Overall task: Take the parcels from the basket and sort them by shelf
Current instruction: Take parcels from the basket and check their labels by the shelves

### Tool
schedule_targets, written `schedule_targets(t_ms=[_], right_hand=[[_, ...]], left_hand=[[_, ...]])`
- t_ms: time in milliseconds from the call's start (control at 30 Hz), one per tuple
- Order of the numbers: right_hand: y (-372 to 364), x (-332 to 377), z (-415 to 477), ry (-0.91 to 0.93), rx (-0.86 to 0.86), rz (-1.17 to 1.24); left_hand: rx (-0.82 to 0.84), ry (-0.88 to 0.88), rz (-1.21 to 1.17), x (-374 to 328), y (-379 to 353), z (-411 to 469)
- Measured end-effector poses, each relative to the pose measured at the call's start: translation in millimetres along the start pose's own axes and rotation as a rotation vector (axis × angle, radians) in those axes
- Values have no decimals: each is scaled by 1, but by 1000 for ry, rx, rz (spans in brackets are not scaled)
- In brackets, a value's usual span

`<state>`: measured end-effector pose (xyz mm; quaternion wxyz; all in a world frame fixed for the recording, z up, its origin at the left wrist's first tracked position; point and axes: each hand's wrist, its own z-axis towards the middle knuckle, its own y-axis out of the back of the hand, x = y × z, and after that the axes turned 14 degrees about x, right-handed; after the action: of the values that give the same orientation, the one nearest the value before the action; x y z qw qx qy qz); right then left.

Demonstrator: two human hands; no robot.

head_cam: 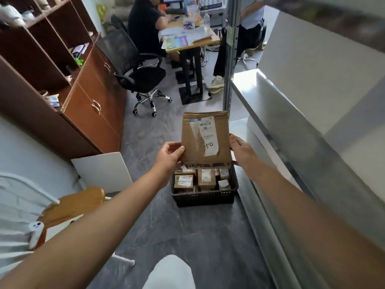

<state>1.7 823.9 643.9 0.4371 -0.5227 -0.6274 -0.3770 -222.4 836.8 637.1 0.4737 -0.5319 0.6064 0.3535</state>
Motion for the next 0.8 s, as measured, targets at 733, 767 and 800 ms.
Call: schedule_targets(t_ms=[733, 767, 800], right_hand=[[-20, 41, 239, -162, -151, -3], [-20, 42, 245, -171, -165, -8], [-20, 42, 250, -180, -184, -20]], left_hand=[[174, 113, 10, -37, 106, 245], [188, 121, 17, -37, 108, 252], [202, 130, 22, -36, 109, 260]])
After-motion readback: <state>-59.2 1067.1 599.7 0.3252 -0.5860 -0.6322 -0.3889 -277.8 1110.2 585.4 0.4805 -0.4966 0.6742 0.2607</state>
